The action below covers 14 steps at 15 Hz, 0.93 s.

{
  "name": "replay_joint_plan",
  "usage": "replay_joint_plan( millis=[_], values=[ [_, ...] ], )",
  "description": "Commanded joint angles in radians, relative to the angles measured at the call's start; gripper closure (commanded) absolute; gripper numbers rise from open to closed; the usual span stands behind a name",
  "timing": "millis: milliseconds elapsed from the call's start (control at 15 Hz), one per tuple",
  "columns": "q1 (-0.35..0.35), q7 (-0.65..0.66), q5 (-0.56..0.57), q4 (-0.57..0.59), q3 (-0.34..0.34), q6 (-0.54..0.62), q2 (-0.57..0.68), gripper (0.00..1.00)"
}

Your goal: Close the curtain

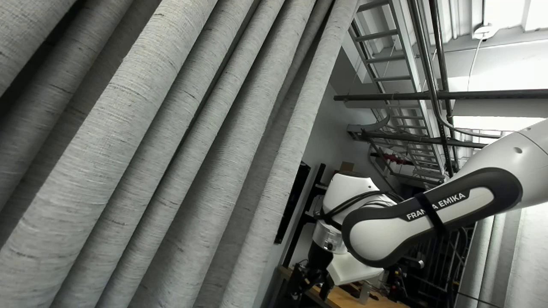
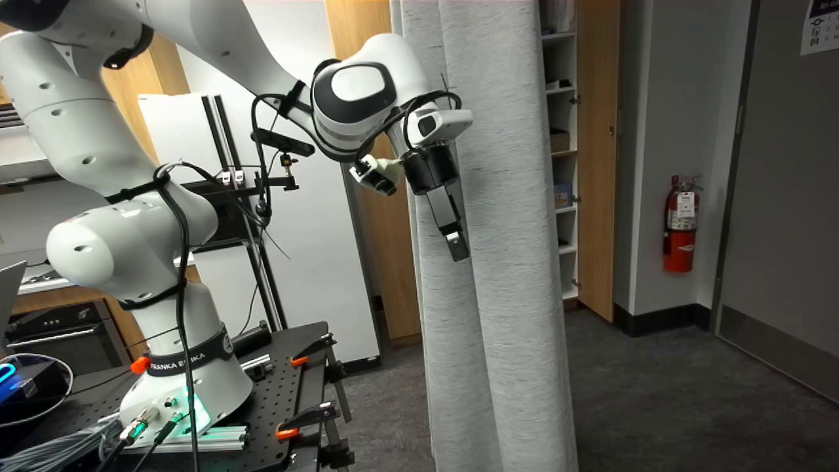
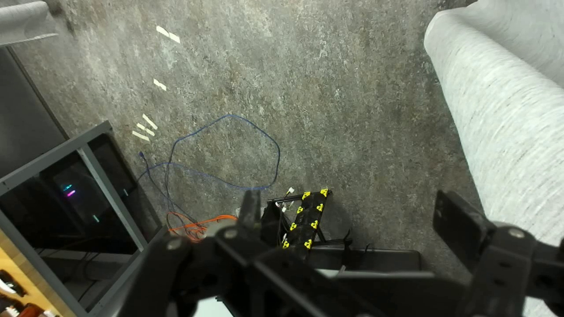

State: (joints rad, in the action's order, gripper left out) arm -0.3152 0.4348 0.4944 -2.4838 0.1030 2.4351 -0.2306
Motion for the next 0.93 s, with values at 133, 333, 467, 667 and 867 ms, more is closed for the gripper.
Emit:
replay_joint_plan(
  millis=[133, 333, 467, 667, 867],
  values=[
    [0.042, 0.006, 0.011, 0.003, -0.042, -0.007, 0.001, 0.00],
    [0.042, 0.006, 0.011, 0.003, -0.042, -0.007, 0.001, 0.00],
    [0.049, 0.002, 0.016, 0.007, -0.041, 0.009, 0.008, 0.00],
    [0.083, -0.035, -0.008, 0.009, -0.058, 0.041, 0.004, 0.00],
    [0.120, -0.068, -0.051, 0.017, -0.071, 0.092, 0.001, 0.00]
  ],
)
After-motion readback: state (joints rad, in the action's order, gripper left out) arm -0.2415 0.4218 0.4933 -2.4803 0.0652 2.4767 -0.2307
